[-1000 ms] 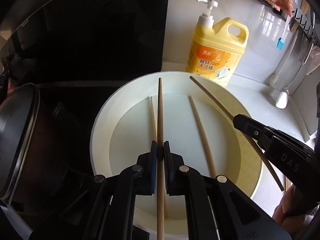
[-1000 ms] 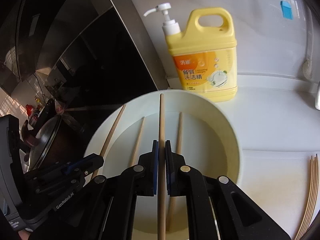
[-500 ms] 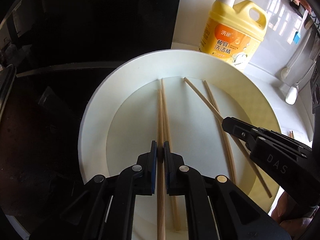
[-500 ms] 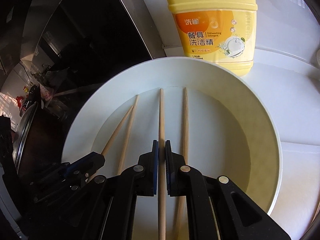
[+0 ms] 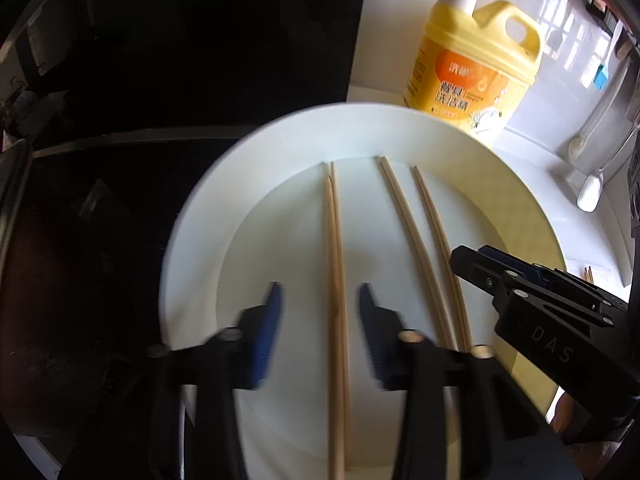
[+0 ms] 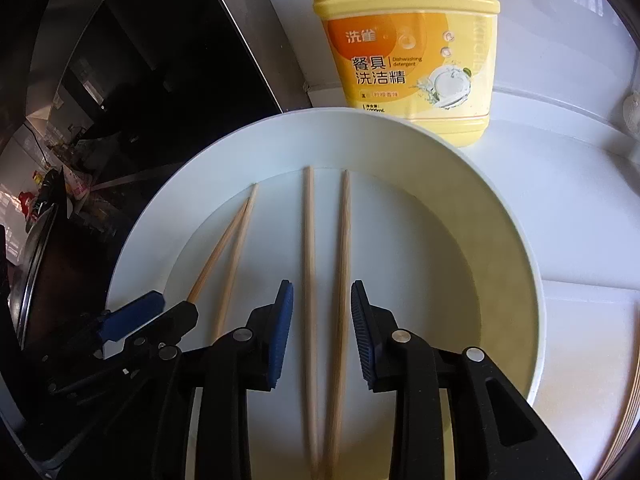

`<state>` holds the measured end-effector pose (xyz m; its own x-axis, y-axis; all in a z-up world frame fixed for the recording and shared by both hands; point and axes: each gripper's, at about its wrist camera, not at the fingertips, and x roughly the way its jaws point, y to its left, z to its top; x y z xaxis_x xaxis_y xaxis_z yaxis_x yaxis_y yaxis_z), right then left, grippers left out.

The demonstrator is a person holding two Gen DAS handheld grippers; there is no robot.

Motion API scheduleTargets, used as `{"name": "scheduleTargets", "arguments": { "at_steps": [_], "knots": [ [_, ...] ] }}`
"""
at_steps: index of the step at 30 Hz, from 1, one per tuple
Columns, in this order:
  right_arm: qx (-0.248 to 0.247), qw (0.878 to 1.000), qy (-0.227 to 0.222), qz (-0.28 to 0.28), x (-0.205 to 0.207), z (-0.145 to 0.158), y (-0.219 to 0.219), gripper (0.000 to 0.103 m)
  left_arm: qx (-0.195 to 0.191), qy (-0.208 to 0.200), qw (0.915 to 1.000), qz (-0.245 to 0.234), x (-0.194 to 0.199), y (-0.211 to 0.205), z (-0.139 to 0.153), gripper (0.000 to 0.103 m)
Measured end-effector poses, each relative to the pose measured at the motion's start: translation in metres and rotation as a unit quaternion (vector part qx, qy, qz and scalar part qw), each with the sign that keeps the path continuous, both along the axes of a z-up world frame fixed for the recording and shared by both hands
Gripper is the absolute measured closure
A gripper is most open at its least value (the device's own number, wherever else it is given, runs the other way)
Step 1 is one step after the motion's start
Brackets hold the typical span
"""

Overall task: Organize utensils
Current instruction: 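Carry the chopstick over the water basin and open the right tool, then withdraw the right tool from the basin back to the cutting board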

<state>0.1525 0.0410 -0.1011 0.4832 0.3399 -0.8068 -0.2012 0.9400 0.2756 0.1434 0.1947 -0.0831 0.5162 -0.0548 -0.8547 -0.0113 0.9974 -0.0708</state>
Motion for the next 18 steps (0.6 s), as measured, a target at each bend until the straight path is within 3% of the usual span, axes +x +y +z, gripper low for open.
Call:
{"name": "scheduleTargets", "arguments": {
  "at_steps": [7,11,18],
  "knots": [
    [-0.006,1.000,-0.017,-0.003,-0.015,0.011,-0.013,0.055,0.020,-0.022,0.9994,0.016,-0.017,0.009,0.019,0.026],
    [-0.007,1.000,-0.020,-0.007,-0.026,0.016,-0.020,0.046,0.021,-0.025,0.9993,0.020,-0.025,0.015,0.028,0.019],
    [0.003,0.999,-0.028,-0.032,-0.048,0.027,-0.038,0.039,0.025,-0.035,0.9990,0.003,-0.043,0.011,0.040,0.010]
  ]
}}
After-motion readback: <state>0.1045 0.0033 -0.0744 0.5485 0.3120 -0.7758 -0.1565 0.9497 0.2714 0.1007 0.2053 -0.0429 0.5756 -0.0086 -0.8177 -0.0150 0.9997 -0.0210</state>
